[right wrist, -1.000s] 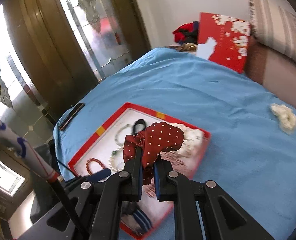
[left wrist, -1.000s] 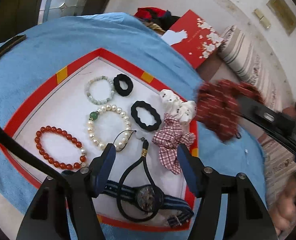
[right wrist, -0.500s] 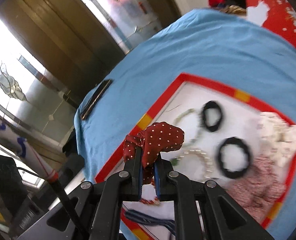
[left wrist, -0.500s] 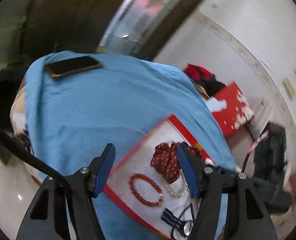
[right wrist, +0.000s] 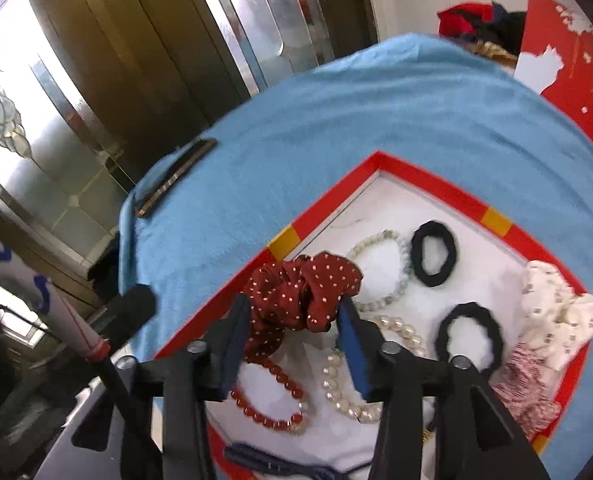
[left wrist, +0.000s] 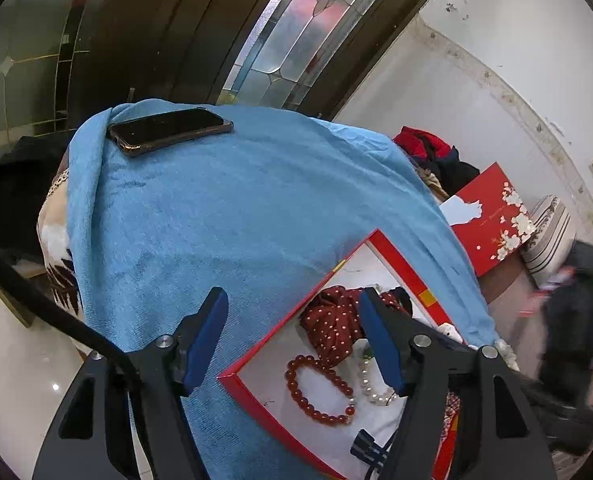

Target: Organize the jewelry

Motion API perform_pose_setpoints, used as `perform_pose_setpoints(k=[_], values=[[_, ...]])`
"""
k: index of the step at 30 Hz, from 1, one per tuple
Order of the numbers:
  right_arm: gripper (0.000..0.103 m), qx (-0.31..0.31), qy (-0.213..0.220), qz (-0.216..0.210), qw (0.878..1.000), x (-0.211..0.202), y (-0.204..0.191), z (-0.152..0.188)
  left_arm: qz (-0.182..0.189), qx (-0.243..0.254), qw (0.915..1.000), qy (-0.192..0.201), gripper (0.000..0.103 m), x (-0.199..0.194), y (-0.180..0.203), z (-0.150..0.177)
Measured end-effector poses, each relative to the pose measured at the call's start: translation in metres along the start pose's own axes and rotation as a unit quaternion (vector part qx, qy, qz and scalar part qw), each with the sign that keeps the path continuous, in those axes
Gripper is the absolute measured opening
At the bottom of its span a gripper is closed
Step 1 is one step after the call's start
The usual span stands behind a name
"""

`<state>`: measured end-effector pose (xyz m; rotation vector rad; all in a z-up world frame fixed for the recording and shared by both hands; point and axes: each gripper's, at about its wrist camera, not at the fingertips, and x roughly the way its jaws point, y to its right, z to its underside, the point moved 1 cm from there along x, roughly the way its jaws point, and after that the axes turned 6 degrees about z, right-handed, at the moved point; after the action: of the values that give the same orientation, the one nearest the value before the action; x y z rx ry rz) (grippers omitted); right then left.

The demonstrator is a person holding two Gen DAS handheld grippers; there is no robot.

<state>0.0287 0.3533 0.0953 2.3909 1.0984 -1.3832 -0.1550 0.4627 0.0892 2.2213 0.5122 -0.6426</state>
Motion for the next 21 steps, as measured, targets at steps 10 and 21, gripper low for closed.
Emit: perform_pose_setpoints(k=[10, 21], values=[[0.053, 0.065, 0.042, 0.078, 0.994, -0.071, 0.077, 0.06, -0.019, 0.019, 0.9996, -0.012, 0.067, 0.003, 0.007, 0.009], [0.023, 0.119, -0.028, 0.182, 0.976, -0.028, 0.131, 0.074, -0.033, 0.063, 0.9971, -0.027, 0.067, 0.014, 0.04, 0.026]])
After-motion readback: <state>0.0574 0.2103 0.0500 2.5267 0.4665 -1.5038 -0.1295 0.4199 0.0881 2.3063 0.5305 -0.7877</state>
